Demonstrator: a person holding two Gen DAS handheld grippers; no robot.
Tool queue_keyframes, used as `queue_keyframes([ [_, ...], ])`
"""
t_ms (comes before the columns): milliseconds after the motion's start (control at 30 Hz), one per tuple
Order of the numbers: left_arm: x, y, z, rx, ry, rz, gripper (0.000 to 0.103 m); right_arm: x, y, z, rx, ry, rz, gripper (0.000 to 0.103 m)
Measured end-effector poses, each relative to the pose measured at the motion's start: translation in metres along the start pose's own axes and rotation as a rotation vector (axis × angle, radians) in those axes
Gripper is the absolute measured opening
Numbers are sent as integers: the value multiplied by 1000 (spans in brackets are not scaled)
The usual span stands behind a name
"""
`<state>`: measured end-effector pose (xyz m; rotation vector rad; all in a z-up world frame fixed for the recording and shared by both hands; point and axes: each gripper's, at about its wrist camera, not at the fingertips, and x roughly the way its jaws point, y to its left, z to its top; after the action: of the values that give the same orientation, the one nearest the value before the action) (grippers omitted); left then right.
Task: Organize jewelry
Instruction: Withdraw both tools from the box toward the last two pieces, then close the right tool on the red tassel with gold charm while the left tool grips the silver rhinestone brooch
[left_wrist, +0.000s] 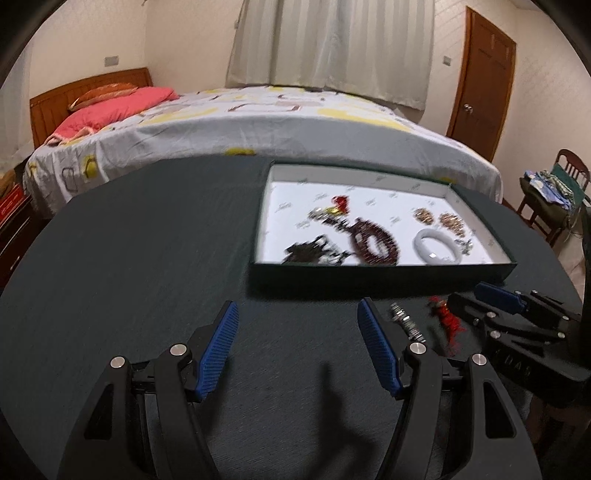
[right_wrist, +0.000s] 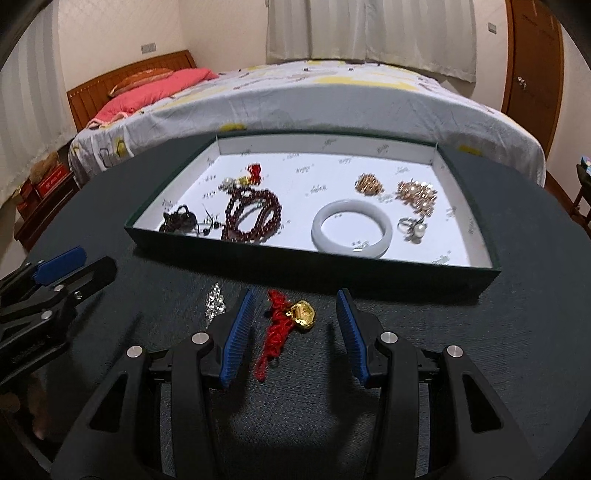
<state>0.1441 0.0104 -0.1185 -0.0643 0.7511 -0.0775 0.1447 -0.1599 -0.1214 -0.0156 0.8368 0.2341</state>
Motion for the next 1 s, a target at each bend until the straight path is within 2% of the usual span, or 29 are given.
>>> queue_keyframes([
  [167,3,9,-2,-36,18,0,65,10,2,-1,-8,35,-15,45],
  [333,7,4,-6,-21,34,-9,65,18,0,-6,-21,70,-29,45],
  [367,7,2,-7,-20,38,-12,65,18,1,-6,-30,71,-32,43],
  [400,8,1,-8,-17,42,-16,65,17,0,-6,-34,70,-35,33],
  [467,8,-2,-8,-12,45,-21,65,16,0,-7,-41,70,-30,22],
  [700,11,-17,-11,6,58,-46,65,8,-11,-8,-20,61,-10,16],
  [1000,13,-39,-10,25,55,-88,65,-8,-37,-4,30,20,-39,16],
])
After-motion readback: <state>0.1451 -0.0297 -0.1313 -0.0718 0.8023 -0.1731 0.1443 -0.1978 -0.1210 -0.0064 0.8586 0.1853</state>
